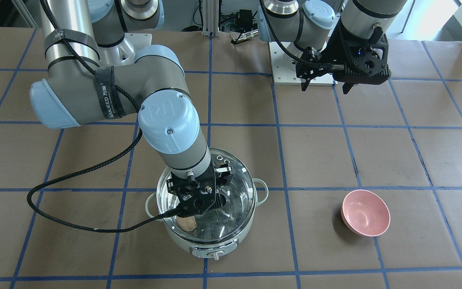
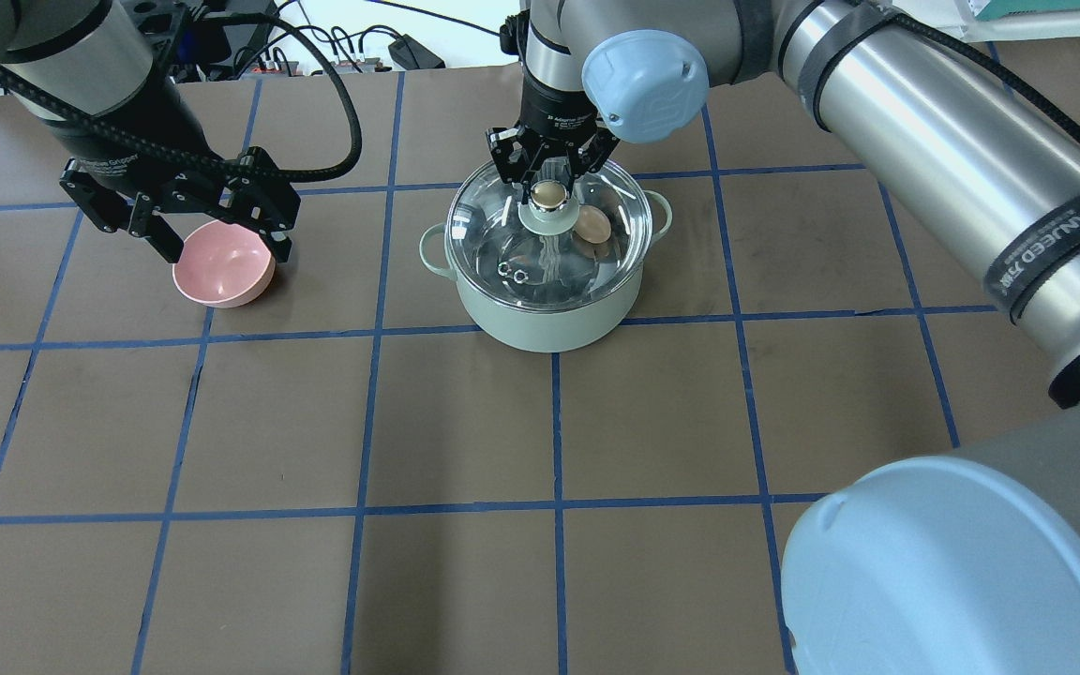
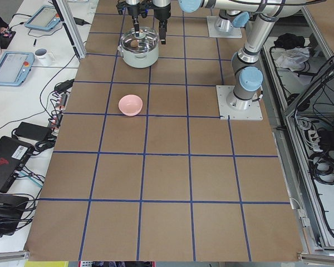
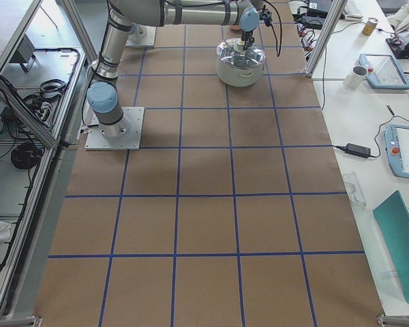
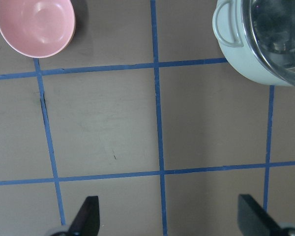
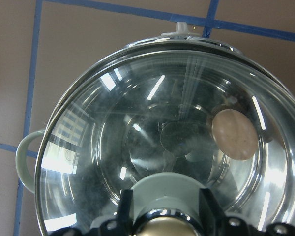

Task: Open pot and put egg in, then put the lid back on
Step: 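Lower the glass lid onto the pot with the right gripper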

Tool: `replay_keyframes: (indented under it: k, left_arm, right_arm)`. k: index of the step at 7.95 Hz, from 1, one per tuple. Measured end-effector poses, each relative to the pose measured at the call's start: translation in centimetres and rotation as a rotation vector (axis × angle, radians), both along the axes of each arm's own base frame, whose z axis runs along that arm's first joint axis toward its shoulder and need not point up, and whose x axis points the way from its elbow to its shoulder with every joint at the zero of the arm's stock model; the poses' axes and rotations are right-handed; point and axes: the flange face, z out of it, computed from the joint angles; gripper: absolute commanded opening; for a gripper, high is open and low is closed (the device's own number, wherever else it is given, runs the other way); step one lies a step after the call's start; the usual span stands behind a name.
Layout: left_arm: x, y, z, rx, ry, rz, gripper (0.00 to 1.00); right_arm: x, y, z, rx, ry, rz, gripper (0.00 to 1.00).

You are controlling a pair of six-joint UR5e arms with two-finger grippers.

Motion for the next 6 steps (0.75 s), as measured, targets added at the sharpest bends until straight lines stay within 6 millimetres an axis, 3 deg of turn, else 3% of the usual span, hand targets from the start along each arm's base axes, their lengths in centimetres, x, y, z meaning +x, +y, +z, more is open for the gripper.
replay_keyframes:
  k: [6]
  left_arm:
    - [0.0, 0.0, 0.01, -0.001, 0.0, 0.0, 1.0]
  right_arm:
    - [-0.17, -0.88, -0.34, -0.026, -0.007, 0.004, 0.0]
